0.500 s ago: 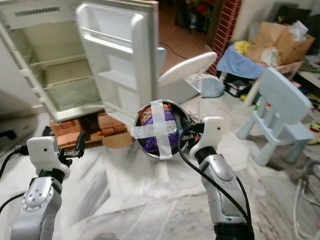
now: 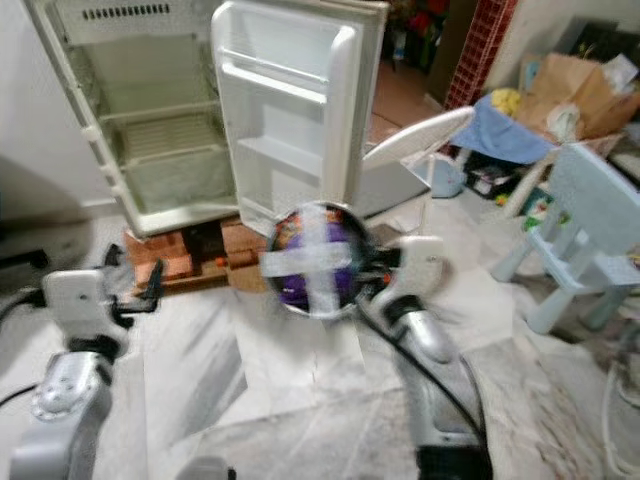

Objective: Restocking fridge

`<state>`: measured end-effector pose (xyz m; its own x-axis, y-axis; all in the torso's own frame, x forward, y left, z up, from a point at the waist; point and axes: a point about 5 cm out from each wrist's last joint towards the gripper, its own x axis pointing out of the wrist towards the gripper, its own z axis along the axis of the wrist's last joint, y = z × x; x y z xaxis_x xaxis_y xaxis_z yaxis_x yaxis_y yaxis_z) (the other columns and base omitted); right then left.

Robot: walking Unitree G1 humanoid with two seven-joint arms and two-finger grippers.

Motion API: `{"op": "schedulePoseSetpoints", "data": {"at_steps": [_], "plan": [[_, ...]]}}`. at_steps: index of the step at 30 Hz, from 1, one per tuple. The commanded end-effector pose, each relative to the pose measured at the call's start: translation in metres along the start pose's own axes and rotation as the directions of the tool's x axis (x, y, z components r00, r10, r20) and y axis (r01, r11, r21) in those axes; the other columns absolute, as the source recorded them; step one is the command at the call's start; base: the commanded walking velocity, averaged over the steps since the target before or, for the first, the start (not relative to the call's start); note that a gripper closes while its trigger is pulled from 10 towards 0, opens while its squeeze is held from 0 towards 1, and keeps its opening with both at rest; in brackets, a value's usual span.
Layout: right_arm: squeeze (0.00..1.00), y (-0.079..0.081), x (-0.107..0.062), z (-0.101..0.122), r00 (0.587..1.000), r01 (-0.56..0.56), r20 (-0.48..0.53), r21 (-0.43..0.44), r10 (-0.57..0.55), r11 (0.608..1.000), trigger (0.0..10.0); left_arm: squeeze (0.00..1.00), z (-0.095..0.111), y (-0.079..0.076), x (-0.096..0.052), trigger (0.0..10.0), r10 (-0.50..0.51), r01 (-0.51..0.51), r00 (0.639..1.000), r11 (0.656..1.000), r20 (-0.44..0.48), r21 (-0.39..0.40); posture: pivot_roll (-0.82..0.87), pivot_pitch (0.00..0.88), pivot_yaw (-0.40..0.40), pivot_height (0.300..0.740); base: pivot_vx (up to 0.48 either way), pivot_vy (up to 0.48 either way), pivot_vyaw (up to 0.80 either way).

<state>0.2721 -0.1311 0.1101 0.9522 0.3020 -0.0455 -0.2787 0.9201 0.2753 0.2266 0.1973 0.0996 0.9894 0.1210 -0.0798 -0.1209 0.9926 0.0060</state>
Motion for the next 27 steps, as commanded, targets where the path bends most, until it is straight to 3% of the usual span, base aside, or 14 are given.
{"op": "schedulePoseSetpoints", "data": {"at_steps": [1,15,23,27], "plan": [[0.00,-0.0058,0.0000,0.0123,0.999,0.012,0.043,-0.021,-0.011,1.000,10.0,0.00,0.0035,-0.0056,0.0019,10.0,-0.019,0.019,1.000,1.000,0.017,-0.003,0.09,0.009,-0.048,0.740,0.000,0.480,0.00],[0.00,-0.0019,0.0024,0.0149,0.998,-0.014,0.059,-0.029,0.016,0.999,10.0,0.00,0.0030,-0.0068,0.0036,10.0,-0.029,0.029,0.999,1.000,0.021,-0.011,0.10,0.000,-0.048,0.740,0.000,0.480,0.00],[0.00,-0.0026,0.0024,0.0133,0.999,-0.005,0.054,-0.025,0.006,1.000,10.0,0.00,0.0030,-0.0056,0.0041,10.0,-0.026,0.026,0.999,1.000,0.029,0.009,0.10,0.000,-0.048,0.740,0.000,0.480,0.66],[0.00,-0.0033,0.0034,0.0129,0.999,0.002,0.050,-0.024,-0.001,1.000,10.0,0.00,0.0054,-0.0054,0.0050,10.0,-0.030,0.029,0.998,0.999,0.052,0.016,0.10,0.001,-0.051,0.740,0.000,0.360,0.00]]}}
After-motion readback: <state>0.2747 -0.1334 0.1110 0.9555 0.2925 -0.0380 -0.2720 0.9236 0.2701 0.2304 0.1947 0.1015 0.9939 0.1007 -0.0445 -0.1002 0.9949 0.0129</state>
